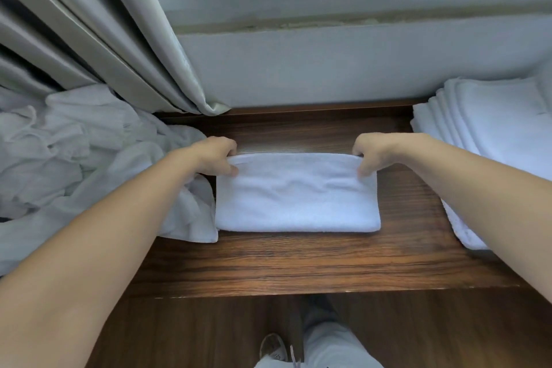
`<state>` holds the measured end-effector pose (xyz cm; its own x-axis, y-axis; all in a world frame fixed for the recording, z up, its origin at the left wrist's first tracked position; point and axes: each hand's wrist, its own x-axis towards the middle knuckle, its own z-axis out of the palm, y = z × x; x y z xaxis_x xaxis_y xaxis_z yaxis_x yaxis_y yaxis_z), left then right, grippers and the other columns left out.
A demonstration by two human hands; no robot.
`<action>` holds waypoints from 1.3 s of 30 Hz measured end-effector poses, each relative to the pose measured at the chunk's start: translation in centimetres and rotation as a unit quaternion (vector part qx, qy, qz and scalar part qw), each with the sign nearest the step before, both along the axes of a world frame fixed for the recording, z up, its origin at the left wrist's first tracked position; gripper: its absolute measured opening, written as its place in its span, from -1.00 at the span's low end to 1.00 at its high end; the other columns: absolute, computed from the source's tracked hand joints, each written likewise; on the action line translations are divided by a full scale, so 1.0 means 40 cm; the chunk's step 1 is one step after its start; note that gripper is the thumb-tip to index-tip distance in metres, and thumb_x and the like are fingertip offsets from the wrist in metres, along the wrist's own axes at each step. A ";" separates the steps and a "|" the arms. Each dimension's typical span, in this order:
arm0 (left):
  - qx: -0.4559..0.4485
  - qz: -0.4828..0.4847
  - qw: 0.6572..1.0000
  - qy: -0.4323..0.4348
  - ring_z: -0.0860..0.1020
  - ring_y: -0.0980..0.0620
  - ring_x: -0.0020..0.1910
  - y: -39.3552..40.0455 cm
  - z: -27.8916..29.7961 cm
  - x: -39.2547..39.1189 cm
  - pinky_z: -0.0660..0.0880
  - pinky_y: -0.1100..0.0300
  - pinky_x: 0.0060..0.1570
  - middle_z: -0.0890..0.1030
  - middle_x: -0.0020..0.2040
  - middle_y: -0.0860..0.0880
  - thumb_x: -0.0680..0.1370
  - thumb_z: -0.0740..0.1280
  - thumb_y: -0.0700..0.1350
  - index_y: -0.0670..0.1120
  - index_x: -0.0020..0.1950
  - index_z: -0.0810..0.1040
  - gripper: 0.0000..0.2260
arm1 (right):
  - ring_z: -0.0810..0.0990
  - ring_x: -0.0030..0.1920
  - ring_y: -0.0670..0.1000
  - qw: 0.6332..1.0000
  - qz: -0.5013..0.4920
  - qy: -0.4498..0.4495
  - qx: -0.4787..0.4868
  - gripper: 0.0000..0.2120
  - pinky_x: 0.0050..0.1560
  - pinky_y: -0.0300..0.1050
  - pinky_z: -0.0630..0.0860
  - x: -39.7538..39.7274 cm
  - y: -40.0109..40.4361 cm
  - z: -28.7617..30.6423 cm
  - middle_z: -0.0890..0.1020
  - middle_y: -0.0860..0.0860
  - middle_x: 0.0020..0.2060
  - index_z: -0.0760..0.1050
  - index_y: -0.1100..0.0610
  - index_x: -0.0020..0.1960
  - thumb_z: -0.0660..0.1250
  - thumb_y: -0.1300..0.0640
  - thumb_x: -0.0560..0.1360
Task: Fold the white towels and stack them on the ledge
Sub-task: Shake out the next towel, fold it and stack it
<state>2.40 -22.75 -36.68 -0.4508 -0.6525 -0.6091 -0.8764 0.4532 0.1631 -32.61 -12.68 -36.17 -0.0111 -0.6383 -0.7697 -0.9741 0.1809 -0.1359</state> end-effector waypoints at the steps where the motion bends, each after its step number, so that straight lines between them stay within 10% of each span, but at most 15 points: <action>1: -0.008 -0.005 1.000 0.021 0.47 -0.06 -0.13 0.011 0.023 0.018 0.32 0.09 -0.27 0.49 -0.14 0.01 0.50 0.48 0.02 -0.09 -0.02 0.46 -0.73 | 0.66 -0.16 0.08 1.000 0.007 -0.006 -0.010 -0.85 -0.24 -0.08 0.52 -0.003 0.018 0.027 0.68 0.06 -0.15 0.65 0.14 -0.10 0.53 0.08 0.41; 17: -0.176 0.022 0.951 0.253 0.53 -0.07 -0.26 0.184 0.429 0.157 0.39 0.09 -0.27 0.55 -0.28 -0.02 0.52 0.48 -0.02 -0.07 -0.19 0.50 -0.78 | 0.40 -0.39 0.08 0.939 -0.038 0.034 -0.341 -0.74 -0.38 -0.09 0.28 0.073 0.341 0.485 0.43 0.01 -0.47 0.36 0.16 -0.35 0.36 0.18 0.46; 27: -0.012 0.252 0.790 0.558 0.59 -0.09 -0.20 0.253 0.473 0.087 0.51 0.08 -0.31 0.65 -0.06 -0.17 0.61 0.41 -0.03 -0.13 0.08 0.63 -0.82 | 0.53 -0.16 -0.02 0.765 -0.343 -0.256 -0.481 -0.71 -0.11 -0.06 0.45 0.101 0.535 0.553 0.58 0.01 -0.20 0.54 0.32 0.01 0.36 0.07 0.52; 32: -0.050 0.207 0.816 0.538 0.62 -0.04 0.04 0.274 0.430 -0.057 0.58 0.05 -0.07 0.64 0.05 -0.02 0.69 0.23 0.09 -0.09 0.27 0.47 -0.71 | 0.61 0.09 0.05 0.715 -0.407 -0.207 -0.530 -0.80 0.08 0.02 0.51 0.112 0.615 0.491 0.67 0.04 0.05 0.49 0.07 0.18 0.20 0.00 0.67; 39: -0.087 0.147 0.869 0.465 0.55 -0.22 0.02 0.255 0.315 -0.349 0.43 -0.06 0.04 0.58 -0.04 -0.12 0.71 0.11 0.14 0.07 0.12 0.30 -0.84 | 0.53 -0.27 0.17 0.632 -0.504 -0.110 -0.579 -0.82 -0.24 0.10 0.39 0.038 0.703 0.311 0.50 -0.01 -0.34 0.25 0.04 -0.03 0.06 0.00 0.72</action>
<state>-11.57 -12.55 -24.07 -0.4941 -0.8680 0.0490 -0.4835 0.3212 0.8143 -31.09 15.43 -23.72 -0.8345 -0.5292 0.1533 -0.3787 0.3488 -0.8573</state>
